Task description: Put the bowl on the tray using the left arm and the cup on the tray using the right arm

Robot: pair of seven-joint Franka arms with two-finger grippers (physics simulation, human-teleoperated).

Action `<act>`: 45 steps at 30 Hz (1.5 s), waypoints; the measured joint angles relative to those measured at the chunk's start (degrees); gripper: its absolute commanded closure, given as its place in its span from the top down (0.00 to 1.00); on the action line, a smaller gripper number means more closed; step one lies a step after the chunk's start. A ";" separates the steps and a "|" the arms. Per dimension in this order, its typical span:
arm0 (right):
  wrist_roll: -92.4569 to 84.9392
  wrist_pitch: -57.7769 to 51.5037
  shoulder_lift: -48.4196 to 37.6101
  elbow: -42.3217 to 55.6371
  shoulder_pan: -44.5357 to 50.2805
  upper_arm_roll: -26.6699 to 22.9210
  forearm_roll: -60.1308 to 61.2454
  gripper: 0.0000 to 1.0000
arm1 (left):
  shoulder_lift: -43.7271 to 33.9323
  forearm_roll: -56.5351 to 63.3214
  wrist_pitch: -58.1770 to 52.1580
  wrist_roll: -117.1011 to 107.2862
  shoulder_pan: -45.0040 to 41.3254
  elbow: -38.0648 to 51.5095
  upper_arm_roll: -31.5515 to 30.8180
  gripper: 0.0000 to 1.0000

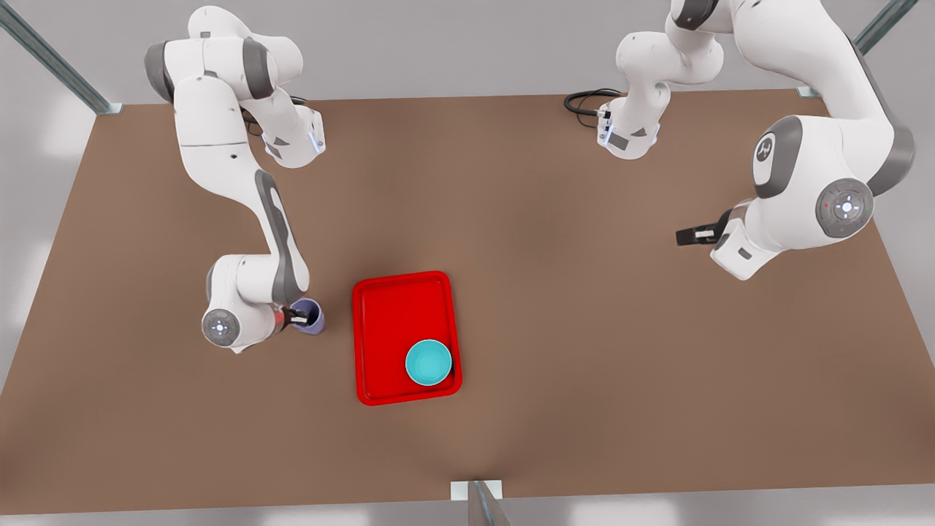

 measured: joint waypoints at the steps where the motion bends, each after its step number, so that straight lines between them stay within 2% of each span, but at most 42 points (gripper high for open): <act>1: -0.01 -0.41 -0.11 0.72 0.03 0.00 0.00 0.21 | 0.00 0.00 -0.30 0.46 0.00 0.00 0.00 1.00; 5: -0.17 -2.54 -0.33 5.80 1.64 0.02 1.03 0.21 | 0.00 -0.01 -1.09 2.07 0.00 0.00 0.00 1.00; 9: 0.06 -4.23 -0.25 7.76 10.77 -3.10 6.15 0.21 | 0.00 -0.05 -1.76 3.35 0.00 0.07 -0.07 1.00; 13: 0.45 -5.00 0.23 7.88 15.46 -4.00 12.39 0.21 | 0.00 -0.07 -2.27 4.37 -0.03 0.11 -0.08 1.00; 21: 0.87 -5.15 5.52 8.02 16.86 -3.87 15.30 0.21 | -0.09 -0.07 -2.98 5.78 -0.10 0.18 -0.25 1.00; 22: 0.92 -5.17 5.79 8.12 16.86 -3.86 15.32 0.63 | -0.09 -0.07 -3.06 5.91 -0.10 0.18 -0.25 1.00; 23: 1.02 -5.19 6.02 8.24 16.89 -3.86 15.21 1.00 | -0.09 -0.07 -3.13 6.04 -0.10 0.18 -0.26 1.00; 31: 2.27 -5.94 5.46 12.48 16.49 -3.90 14.15 1.00 | -0.09 -0.07 -3.41 6.79 -0.18 0.18 -0.34 1.00; 35: 2.50 -7.22 2.56 13.42 15.92 -4.29 14.78 1.00 | -0.07 -0.02 -3.58 7.05 -0.51 0.88 -0.35 1.00; 37: 2.91 -9.15 0.82 13.82 14.56 -7.28 14.16 1.00 | -0.07 0.03 -4.69 7.20 -1.08 1.76 -0.26 1.00; 40: 2.24 -13.40 0.06 16.60 10.47 -10.29 3.38 1.00 | 0.12 0.20 -6.08 7.39 -0.99 5.00 -0.20 1.00; 42: 1.22 -16.41 -4.33 18.02 5.89 -10.57 -1.48 1.00 | 0.18 0.27 -6.72 7.50 -0.89 5.92 -0.18 1.00; 43: 0.64 -18.19 -8.08 18.19 3.40 -8.76 -3.79 1.00 | 0.33 0.29 -6.94 7.54 -0.87 6.08 -0.17 1.00; 45: -0.45 -21.58 -15.31 17.93 -1.33 -2.02 -9.06 1.00 | 0.54 0.32 -7.29 7.62 -0.89 6.20 -0.17 1.00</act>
